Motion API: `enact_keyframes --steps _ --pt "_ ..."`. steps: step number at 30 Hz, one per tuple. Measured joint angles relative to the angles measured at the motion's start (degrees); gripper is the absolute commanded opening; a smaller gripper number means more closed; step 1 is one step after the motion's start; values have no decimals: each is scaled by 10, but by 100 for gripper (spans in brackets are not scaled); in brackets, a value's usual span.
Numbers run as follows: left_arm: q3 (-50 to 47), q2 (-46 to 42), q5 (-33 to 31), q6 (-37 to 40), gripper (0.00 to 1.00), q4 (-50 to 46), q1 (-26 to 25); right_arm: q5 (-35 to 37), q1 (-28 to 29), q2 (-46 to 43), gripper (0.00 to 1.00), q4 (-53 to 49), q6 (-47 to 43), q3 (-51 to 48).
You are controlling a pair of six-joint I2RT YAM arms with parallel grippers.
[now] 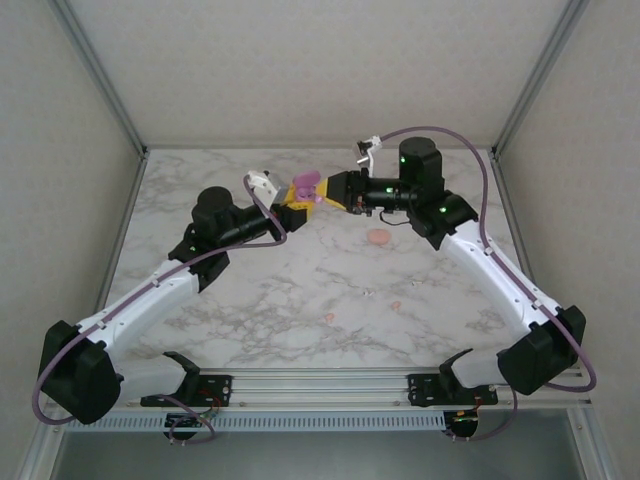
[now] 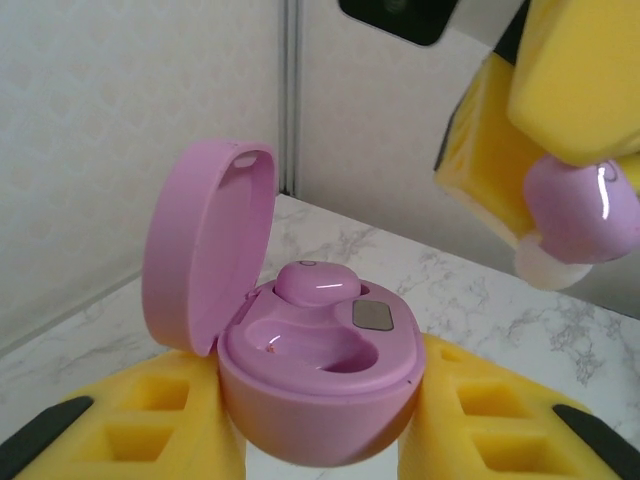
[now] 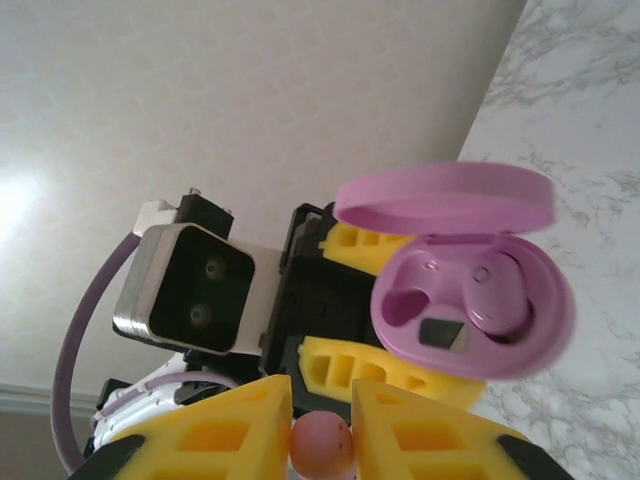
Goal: Insert wireless bluetooth earbuds into charging case
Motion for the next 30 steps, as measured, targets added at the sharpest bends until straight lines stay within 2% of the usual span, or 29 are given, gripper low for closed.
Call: enact_keyframes --steps 9,12,18,22,26,30 --pt "0 0 7 9 29 2 -6 24 12 20 20 -3 -12 23" --pt "-1 0 -17 14 28 1 -7 48 12 21 22 -34 -37 25" --pt "-7 6 -90 10 29 -3 -6 212 11 -16 23 -188 -115 24" --pt "-18 8 -135 -3 29 -15 -6 334 10 -56 26 -269 -136 -32" --pt "-25 6 -162 -5 29 -20 -6 388 9 -67 28 -325 -137 -104" --pt "-37 -5 -184 -8 28 -31 -5 398 15 -69 33 -360 -141 -155"
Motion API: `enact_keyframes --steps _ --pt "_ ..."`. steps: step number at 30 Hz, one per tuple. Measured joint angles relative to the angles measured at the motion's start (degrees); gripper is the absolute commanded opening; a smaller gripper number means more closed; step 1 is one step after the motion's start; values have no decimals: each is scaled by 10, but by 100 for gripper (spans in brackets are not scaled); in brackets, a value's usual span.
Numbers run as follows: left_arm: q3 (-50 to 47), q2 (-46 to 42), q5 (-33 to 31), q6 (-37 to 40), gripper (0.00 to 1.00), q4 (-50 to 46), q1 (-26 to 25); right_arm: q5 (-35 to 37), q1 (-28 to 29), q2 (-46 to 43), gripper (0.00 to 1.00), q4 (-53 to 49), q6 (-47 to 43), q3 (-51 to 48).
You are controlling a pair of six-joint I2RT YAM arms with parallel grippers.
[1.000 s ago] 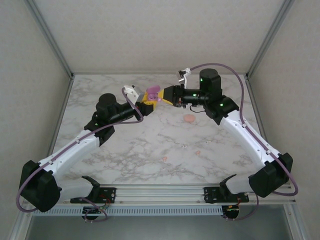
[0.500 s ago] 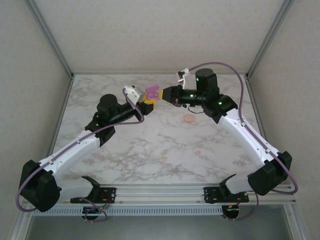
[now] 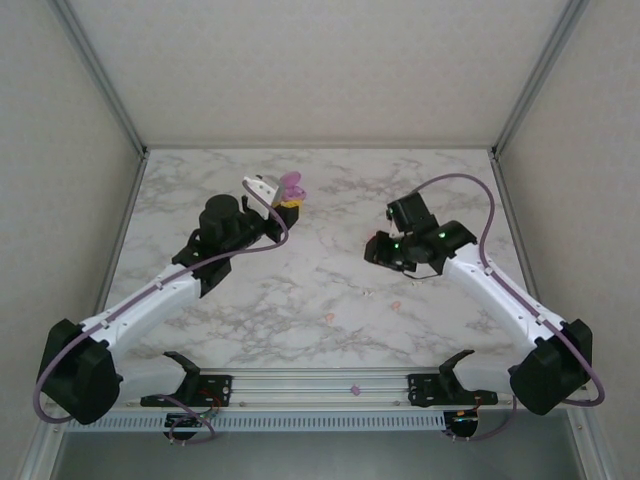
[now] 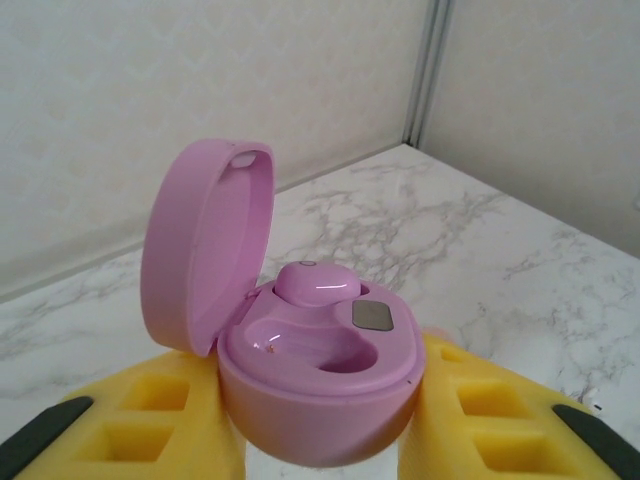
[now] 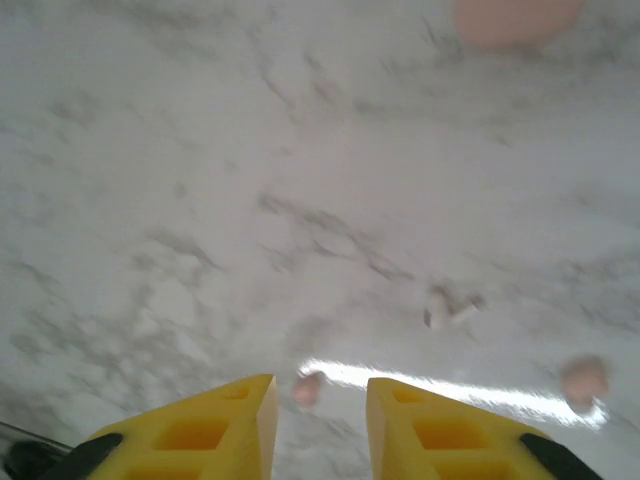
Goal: Insert wireless bluetooth earbuds into charging case
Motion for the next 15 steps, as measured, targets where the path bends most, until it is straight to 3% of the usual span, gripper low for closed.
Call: enact_keyframes --steps 5,15 --pt "-3 -14 -13 -4 28 -6 2 11 68 -17 37 -23 18 -45" --pt "-8 -71 -21 -4 29 -25 2 24 360 -28 48 -32 185 -181"
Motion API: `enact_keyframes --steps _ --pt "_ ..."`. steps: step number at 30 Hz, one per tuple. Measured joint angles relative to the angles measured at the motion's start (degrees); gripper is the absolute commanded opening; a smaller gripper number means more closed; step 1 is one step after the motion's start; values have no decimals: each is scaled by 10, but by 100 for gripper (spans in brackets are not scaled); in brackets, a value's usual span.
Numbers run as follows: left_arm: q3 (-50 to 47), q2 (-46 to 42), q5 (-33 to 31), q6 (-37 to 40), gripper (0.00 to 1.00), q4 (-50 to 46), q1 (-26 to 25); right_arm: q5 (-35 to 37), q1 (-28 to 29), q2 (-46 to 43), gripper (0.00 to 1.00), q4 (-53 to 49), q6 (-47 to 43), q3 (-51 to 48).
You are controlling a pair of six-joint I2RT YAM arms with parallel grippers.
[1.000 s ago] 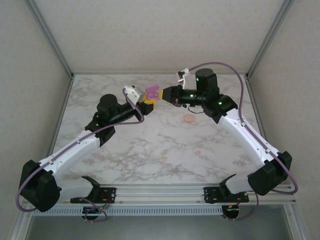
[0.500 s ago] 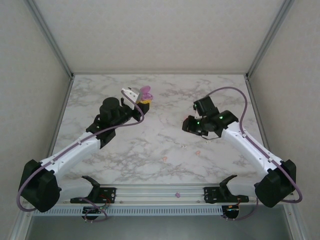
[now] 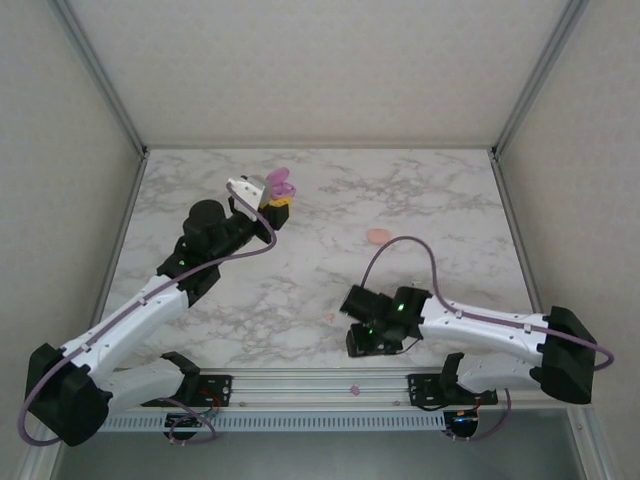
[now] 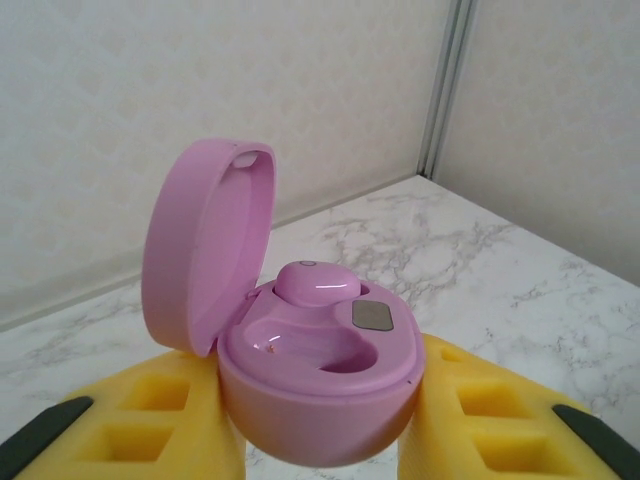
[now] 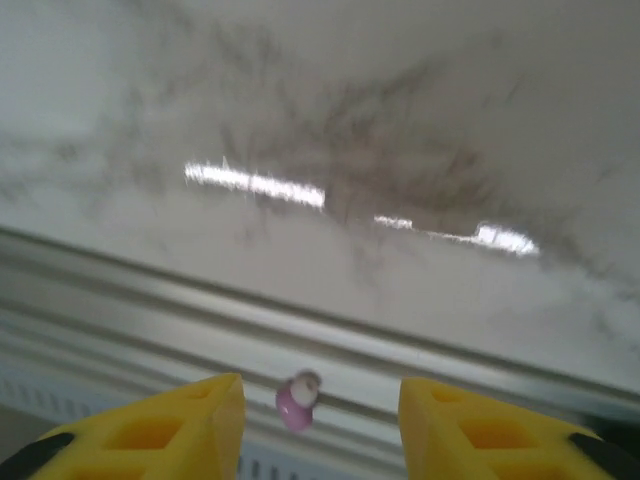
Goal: Insert wireless bluetooth earbuds into charging case
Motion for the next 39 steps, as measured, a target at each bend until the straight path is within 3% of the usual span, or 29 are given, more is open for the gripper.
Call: enact_keyframes --steps 5,8,34,39 --pt "-8 -27 -2 0 29 -12 0 3 101 102 53 6 56 18" --pt "-9 -33 -2 0 29 -20 0 2 127 156 50 8 74 37" --pt "-11 -19 -2 -2 29 -32 0 -32 158 238 31 19 125 44" --pt "-11 -19 -2 -2 29 -32 0 -32 158 243 22 16 125 50"
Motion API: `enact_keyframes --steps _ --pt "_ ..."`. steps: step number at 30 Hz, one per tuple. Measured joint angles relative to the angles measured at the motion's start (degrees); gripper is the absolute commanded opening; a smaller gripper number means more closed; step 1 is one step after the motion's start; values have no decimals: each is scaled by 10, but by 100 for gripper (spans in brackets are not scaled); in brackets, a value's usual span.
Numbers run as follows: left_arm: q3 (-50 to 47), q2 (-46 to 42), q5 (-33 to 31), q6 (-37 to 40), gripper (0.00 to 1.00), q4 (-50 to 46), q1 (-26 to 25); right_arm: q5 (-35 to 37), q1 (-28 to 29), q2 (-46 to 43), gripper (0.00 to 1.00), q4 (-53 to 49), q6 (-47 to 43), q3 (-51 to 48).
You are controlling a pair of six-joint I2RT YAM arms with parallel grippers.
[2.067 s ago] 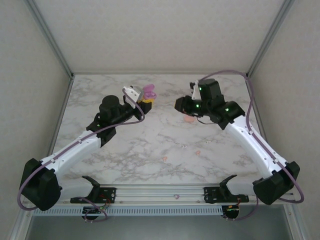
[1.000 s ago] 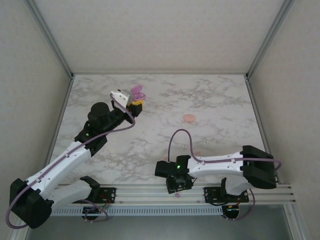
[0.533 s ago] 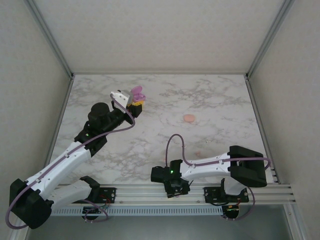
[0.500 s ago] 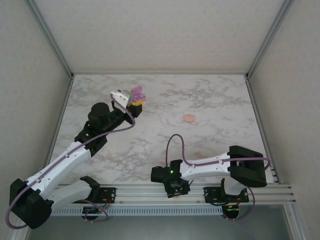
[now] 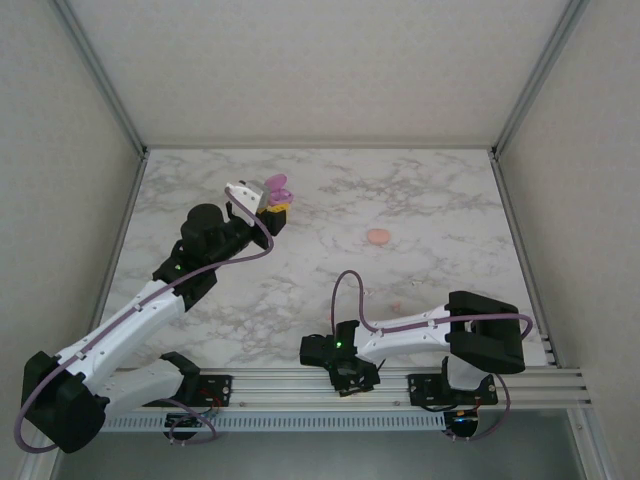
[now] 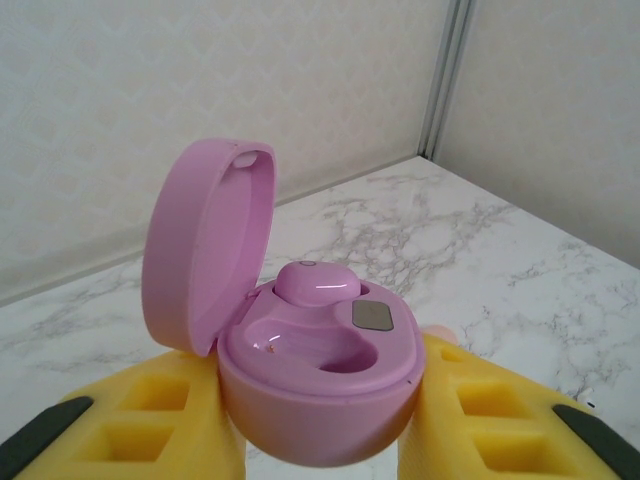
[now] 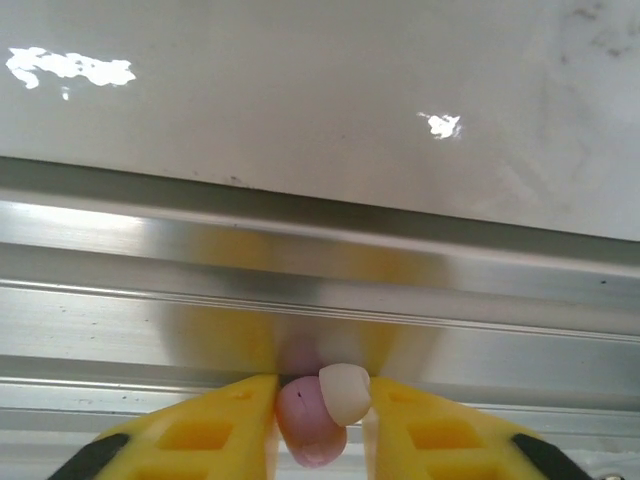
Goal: Insert wireless bluetooth earbuds into charging case
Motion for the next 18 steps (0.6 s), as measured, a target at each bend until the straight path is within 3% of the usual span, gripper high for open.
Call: enact_keyframes --steps 10,14,18 --pt "0 2 0 0 29 0 0 38 -14 -49 21 -52 -9 30" --pt "0 4 -3 0 29 -2 0 62 -78 -107 22 -58 -41 49" --pt "0 4 -10 0 29 -3 0 76 -190 -122 22 -35 -99 49"
